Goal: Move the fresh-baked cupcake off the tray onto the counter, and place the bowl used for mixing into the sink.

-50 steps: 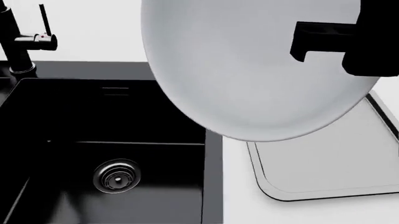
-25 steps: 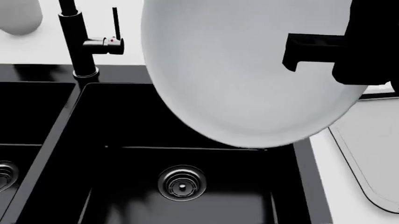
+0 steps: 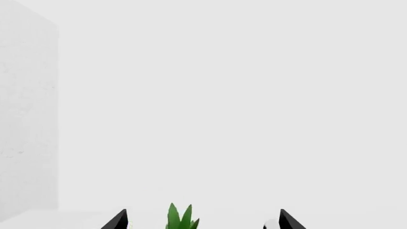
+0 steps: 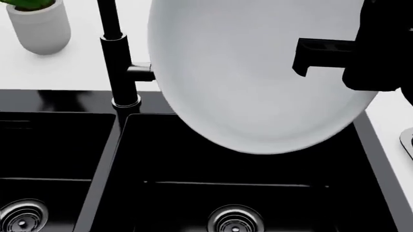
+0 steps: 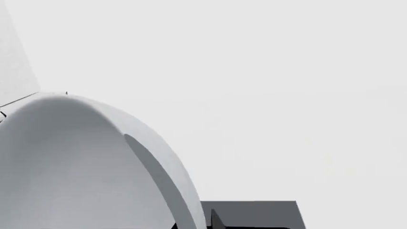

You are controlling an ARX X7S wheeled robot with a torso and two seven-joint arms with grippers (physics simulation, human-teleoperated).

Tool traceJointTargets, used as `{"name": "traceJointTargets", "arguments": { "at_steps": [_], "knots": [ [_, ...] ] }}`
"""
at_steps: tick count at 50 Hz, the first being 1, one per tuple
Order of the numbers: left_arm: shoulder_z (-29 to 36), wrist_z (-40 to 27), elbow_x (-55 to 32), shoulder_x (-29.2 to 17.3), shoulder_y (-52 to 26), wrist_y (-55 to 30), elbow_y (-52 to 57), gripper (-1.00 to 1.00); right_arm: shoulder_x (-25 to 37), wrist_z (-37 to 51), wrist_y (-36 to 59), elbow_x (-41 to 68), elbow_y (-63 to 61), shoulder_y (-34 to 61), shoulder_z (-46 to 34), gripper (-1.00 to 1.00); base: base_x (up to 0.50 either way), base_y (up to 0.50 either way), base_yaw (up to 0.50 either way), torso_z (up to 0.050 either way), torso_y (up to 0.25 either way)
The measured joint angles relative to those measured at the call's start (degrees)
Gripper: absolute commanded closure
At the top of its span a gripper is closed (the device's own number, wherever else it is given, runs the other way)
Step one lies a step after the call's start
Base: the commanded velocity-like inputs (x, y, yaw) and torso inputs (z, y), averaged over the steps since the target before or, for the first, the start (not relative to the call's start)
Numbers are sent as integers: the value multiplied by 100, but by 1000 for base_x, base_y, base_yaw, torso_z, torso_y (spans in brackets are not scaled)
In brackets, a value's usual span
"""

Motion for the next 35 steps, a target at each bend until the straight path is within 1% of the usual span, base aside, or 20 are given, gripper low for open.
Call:
{"name": "traceJointTargets", "arguments": {
  "at_steps": [10,24,30,35],
  "knots": [
    [13,4,-11,-7,-16,12,11,-100,40,-34,-47,-37,-24,-57,18,100,325,63,0,0,1],
    [43,10,-21,-4,-56,18,-4,-100,71,-83,-58,-74,-30,-83,-3,100,341,181,0,0,1],
    [52,17,-15,1,-77,23,-11,-100,75,-180,-149,-29,-2,-279,1,100,0,0,0,0,2],
    [59,21,-14,0,-89,28,-14,-100,13,-396,-338,14,92,-684,12,100,0,0,0,0,0]
  ]
}}
